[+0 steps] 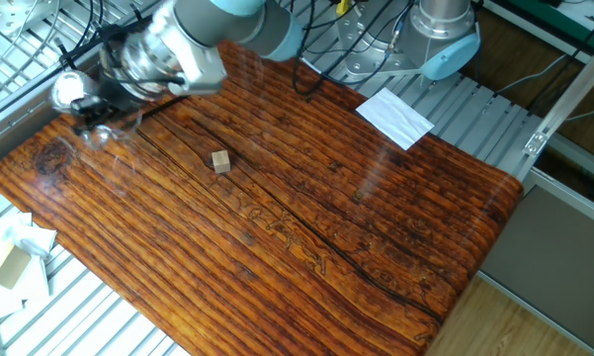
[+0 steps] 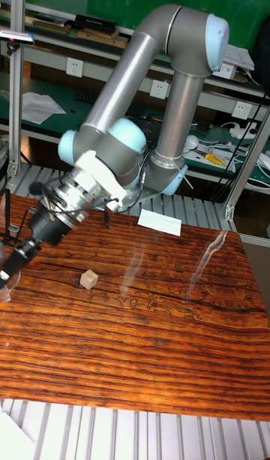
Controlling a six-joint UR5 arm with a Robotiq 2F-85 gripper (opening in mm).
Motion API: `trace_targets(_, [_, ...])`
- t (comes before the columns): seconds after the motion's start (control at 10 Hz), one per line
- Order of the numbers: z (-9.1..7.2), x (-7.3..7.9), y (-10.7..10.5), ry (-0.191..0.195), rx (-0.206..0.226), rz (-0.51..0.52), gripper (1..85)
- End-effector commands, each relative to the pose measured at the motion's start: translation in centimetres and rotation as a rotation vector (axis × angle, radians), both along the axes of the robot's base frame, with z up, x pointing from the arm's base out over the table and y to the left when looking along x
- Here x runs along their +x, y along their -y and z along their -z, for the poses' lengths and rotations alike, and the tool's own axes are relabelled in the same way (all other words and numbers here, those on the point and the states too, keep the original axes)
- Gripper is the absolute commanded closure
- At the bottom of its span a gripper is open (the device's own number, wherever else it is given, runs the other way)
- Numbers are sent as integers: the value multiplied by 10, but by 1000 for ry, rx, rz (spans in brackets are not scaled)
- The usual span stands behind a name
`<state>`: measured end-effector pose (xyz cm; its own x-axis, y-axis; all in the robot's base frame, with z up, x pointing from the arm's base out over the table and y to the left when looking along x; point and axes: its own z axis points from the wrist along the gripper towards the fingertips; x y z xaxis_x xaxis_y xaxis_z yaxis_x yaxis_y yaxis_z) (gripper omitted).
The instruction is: Take the cup off the cup rack
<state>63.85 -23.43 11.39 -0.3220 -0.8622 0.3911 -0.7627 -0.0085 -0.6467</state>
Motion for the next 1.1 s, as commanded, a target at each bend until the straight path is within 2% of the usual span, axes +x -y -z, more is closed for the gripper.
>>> trace_targets(0.0, [-26, 9, 15, -17, -14, -11, 843])
trace_targets(0.4, [-39, 12, 11, -32, -66, -7, 843])
trace_targets(0.6, [-53, 13, 12, -26, -90, -13, 843])
trace_targets(0.8, [-55, 11, 6, -49, -100, -2, 843])
trace_targets(1.0, [-59, 8, 4, -55, -97, 7, 843])
